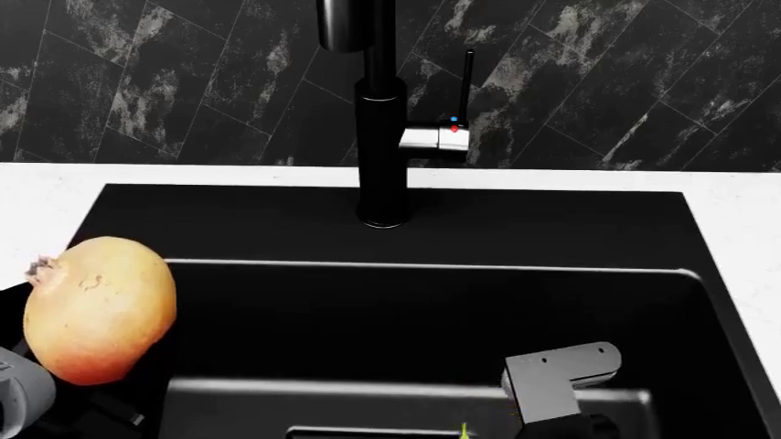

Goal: There is a mixed pile of frozen fruits and vegetables on the counter. Locate all the frozen vegetables and place the items in a bowl on the counter. Take all the frozen fruits and defrost them in a running sink.

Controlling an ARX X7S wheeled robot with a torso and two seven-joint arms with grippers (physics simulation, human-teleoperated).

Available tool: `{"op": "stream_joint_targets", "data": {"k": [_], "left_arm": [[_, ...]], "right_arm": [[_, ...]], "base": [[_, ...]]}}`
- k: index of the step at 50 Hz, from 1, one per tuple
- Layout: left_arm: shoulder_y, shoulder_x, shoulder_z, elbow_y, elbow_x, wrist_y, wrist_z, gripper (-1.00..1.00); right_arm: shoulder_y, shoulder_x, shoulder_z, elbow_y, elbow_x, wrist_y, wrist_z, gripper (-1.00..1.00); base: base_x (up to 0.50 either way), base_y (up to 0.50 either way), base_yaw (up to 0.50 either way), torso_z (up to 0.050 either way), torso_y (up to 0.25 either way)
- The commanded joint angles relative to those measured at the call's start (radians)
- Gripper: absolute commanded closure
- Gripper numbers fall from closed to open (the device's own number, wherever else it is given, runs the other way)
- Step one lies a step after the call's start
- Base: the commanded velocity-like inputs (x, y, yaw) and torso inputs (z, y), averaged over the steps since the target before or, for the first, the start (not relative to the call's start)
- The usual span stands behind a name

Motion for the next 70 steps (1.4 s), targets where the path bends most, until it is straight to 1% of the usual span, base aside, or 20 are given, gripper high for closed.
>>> {"op": "stream_joint_targets", "data": {"k": [1,7,12,18,25,29,32,45,55,58,61,64,70], "left_arm": [[-0.001,0.0,0.006,0.003,0.009,0.039,-0.005,1.0],[-0.011,0.008,0.02,-0.002,0.014,0.036,-0.007,1.0],[-0.003,0.022,0.04,-0.004,0.04,0.037,0.003,1.0],[-0.004,0.029,0.052,-0.018,0.057,0.041,0.019,1.0],[-0.002,0.035,0.064,-0.035,0.079,0.045,0.034,1.0],[-0.001,0.035,0.069,-0.043,0.089,0.048,0.043,1.0],[-0.043,0.051,0.075,-0.068,0.078,0.041,0.037,1.0],[-0.224,0.141,0.218,-0.184,0.13,-0.046,0.081,1.0],[-0.311,0.197,0.33,-0.325,0.245,-0.05,0.178,1.0],[-0.313,0.199,0.373,-0.377,0.298,-0.034,0.219,1.0],[-0.33,0.214,0.407,-0.408,0.312,-0.041,0.245,1.0],[-0.334,0.242,0.461,-0.47,0.37,-0.014,0.281,1.0],[-0.313,0.26,0.527,-0.545,0.433,0.027,0.33,1.0]], "right_arm": [[-0.023,0.069,0.051,-0.201,0.022,0.026,0.094,-1.0],[-0.031,0.081,0.06,-0.232,0.033,0.026,0.107,-1.0],[-0.028,0.119,0.093,-0.341,0.066,0.043,0.167,-1.0],[-0.038,0.176,0.175,-0.501,0.16,0.055,0.263,-1.0],[-0.067,0.233,0.289,-0.681,0.26,0.013,0.379,-1.0],[-0.037,0.266,0.332,-0.752,0.348,0.03,0.432,-1.0],[-0.004,0.292,0.346,-0.81,0.396,0.056,0.476,-1.0],[0.064,0.339,0.408,-0.893,0.557,0.061,0.58,-1.0],[0.054,0.367,0.437,-0.938,0.596,0.042,0.614,-1.0],[0.051,0.379,0.447,-0.944,0.601,0.039,0.615,-1.0],[0.047,0.387,0.454,-0.946,0.596,0.035,0.617,-1.0],[0.062,0.381,0.45,-0.94,0.59,0.038,0.62,-1.0],[0.095,0.395,0.459,-0.936,0.607,0.044,0.628,-1.0]], "base": [[0.0,0.0,0.0,0.0,0.0],[0.0,0.0,0.0,0.0,0.0],[0.0,0.0,0.0,0.0,0.0],[0.0,0.0,0.0,0.0,0.0],[0.0,0.0,0.0,0.0,0.0],[0.0,0.0,0.0,0.003,0.002],[0.0,0.0,0.0,0.0,0.0],[0.0,0.0,0.0,0.0,0.0],[0.0,0.0,0.0,0.0,0.0],[0.0,0.0,0.0,0.0,0.003],[0.0,0.0,0.0,0.0,0.0],[0.0,0.0,0.0,0.0,0.0],[0.0,0.0,0.0,0.0,0.0]]}}
